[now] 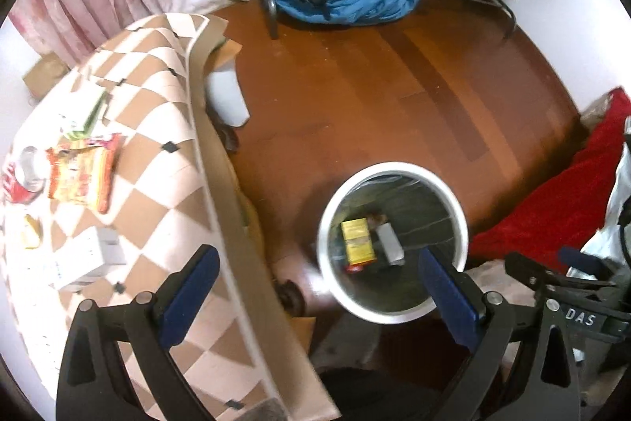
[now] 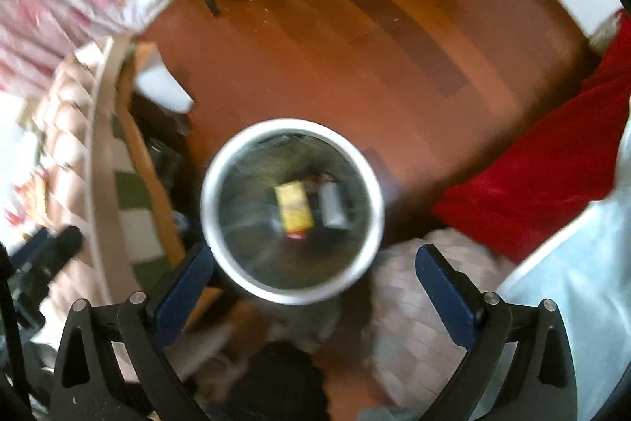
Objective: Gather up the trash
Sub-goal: 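Open both tools over the bin to drop the items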
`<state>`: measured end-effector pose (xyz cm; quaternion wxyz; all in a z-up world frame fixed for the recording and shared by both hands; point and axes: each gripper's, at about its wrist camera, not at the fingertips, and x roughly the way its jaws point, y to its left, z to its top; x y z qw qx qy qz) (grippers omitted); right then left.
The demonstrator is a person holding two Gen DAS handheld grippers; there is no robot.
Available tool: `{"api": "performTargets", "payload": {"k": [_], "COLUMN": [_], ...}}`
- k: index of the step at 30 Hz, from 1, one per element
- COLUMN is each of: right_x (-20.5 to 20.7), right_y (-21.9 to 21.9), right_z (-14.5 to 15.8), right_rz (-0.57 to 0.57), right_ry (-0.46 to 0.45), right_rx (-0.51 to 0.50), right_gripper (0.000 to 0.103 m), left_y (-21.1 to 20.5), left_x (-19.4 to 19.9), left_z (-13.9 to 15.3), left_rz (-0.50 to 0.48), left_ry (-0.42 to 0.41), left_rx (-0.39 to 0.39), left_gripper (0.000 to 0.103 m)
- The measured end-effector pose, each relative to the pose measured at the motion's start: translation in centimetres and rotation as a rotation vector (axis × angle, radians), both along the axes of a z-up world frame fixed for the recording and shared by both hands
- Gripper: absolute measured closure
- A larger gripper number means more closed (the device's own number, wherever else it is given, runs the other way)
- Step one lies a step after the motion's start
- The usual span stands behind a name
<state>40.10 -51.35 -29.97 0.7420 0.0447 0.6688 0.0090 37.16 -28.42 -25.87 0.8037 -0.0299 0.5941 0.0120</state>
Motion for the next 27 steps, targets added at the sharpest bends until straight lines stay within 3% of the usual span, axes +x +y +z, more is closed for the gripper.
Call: {"api": "performTargets", "payload": {"k": [9,16,22,27], "right_x": [-3.1,-4.0,-5.0,-5.3], "right_y": [0.7,0.6,1.3,3.9], "right_z": [2.4,5.3,10.2,14.4], "right_rz": [0.017,0.008,-0.002,0.021], "right_ry": [-0.034,-0.063,-0.134,-0.202], "right_rx": [-0.094,-0.095,-0.045,-0.003], "right_gripper": [0.0,0.0,0.0,0.0], "left_y": [-0.2,-0.2,1.5,6.0], "left_x": [-1.9,-2.8,-3.8,-5.1], "left_z": [1.2,3.8,7.4,10.5], "left_rz": [-0.022,-0.025,0.015,0.081], "left_ry": [-0.018,-0.057,-0.114,-0.185], "left_rx": [0.027,0.014,0.032,0.07], "left_gripper": [0.0,0.0,0.0,0.0]}}
